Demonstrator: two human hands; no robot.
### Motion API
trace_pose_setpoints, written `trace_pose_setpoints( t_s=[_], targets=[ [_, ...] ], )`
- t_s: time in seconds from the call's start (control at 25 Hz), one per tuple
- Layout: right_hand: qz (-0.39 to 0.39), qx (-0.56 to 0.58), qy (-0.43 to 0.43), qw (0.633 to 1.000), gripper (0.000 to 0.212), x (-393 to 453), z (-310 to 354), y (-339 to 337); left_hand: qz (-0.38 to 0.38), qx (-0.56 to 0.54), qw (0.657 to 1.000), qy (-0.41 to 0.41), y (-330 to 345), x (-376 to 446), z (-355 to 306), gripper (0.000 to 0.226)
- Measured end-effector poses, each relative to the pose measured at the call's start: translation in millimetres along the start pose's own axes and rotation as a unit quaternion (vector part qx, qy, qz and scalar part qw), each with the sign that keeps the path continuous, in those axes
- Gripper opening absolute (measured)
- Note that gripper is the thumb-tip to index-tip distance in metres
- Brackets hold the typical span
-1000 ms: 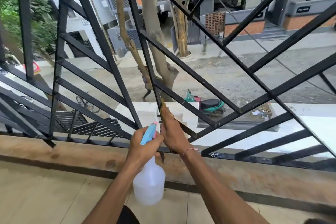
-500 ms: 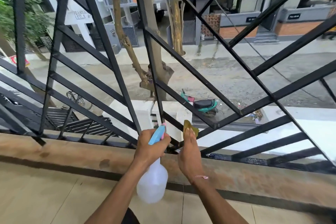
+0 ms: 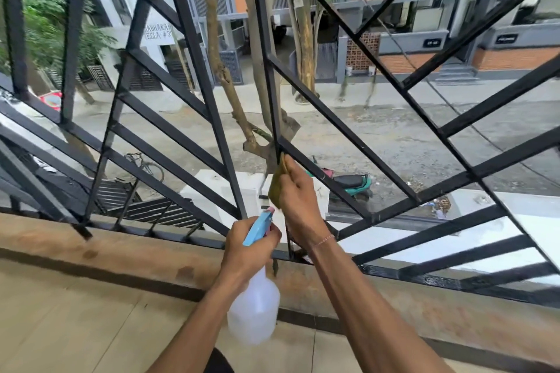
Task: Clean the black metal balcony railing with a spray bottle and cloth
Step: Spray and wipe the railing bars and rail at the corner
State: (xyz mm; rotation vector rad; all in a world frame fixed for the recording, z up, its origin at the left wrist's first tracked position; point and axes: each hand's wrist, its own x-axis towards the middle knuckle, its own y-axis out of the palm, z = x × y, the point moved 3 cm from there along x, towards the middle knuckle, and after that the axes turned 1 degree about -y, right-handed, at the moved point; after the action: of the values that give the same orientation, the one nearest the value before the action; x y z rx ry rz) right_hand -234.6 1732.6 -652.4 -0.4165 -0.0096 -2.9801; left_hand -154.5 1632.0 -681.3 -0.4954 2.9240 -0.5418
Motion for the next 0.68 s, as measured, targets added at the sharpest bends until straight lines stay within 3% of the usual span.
trace_pose_setpoints(
  t_s=[0.08, 0.2, 0.32, 0.4, 0.52, 0.6, 0.68],
  targets=[
    [0.012, -0.030, -0.042, 0.999, 0.059, -12.2, 3.5, 3.3, 0.005, -0.015, 1.000, 0.001, 0.9, 0.4, -3.2, 0.006],
    [0.062, -0.164, -0.147, 0.973, 0.076, -25.7, -22.0, -8.2, -0.006, -0.012, 1.000, -0.010, -2.7, 1.9, -2.2, 0.002],
    [0.089, -0.312, -0.143, 0.935, 0.094, -42.4, -68.0, -19.2, -0.011, -0.007, 1.000, -0.022, -5.2, 0.7, 0.8, 0.003],
    [0.037, -0.356, -0.112, 0.927, 0.088, -47.1, -78.0, -12.2, -0.011, 0.000, 1.000, -0.018, -6.1, -0.8, 0.9, 0.004],
    [-0.054, -0.182, -0.007, 0.982, 0.053, -24.3, -48.9, 1.7, -0.012, 0.011, 1.000, -0.003, -10.9, -1.5, 0.2, 0.004],
    [-0.059, -0.046, 0.064, 0.995, 0.052, -4.2, -23.8, 6.9, -0.008, 0.008, 1.000, -0.002, -15.3, -2.0, -0.9, 0.006],
    [-0.047, 0.021, 0.040, 0.998, 0.054, 2.2, -7.0, 3.3, -0.001, 0.003, 1.000, -0.001, -16.5, -1.5, -0.8, 0.007]
  ],
)
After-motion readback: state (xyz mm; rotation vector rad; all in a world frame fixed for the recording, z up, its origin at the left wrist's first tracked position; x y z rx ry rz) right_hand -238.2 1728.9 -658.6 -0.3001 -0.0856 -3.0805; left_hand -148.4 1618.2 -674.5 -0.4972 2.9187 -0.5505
